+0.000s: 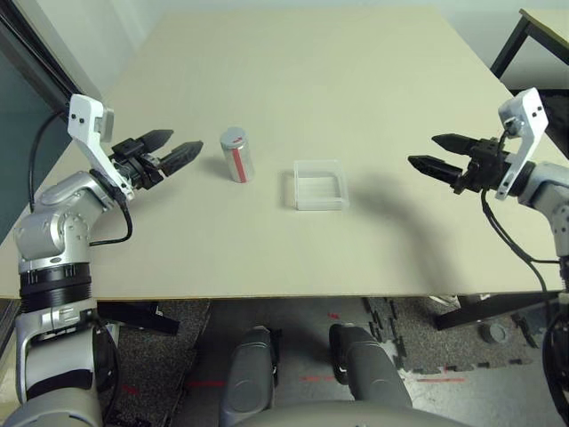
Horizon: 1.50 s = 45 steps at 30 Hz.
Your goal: Pour the medicine from the bottle into the box.
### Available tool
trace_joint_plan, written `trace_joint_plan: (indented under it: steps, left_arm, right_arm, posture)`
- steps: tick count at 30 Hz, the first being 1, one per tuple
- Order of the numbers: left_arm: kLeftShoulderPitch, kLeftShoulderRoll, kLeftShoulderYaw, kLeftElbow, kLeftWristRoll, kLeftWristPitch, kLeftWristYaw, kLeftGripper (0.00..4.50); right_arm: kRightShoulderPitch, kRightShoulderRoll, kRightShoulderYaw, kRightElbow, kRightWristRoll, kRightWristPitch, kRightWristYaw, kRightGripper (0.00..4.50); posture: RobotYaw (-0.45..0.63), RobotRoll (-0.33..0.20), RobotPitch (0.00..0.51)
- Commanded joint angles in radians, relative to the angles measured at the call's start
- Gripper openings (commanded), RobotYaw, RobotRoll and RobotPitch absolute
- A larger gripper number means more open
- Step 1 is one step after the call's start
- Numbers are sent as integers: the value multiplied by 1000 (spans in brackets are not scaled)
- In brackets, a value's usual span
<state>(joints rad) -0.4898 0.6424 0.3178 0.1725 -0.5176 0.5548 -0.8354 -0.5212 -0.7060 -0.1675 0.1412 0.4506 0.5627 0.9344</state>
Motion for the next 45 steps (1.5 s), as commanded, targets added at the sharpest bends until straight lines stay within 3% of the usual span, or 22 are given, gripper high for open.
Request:
trace_joint_plan:
  steps: [1, 27, 45]
  left_arm:
    - [16, -11, -42, 25, 22, -32, -16, 4478]
    - [-185, -103, -222, 435, 198, -326, -108, 4478]
    - [-332, -140, -241, 774, 331, -569, -88, 4478]
  right_arm:
    - [0, 4, 15, -9, 2, 11, 3, 4500]
    - [27, 56, 16, -123, 32, 65, -60, 4500]
    - [10, 73, 18, -149, 64, 73, -109, 4500]
  posture:
    - [57, 0, 129]
    - [-33, 0, 119]
    - [-43, 0, 121]
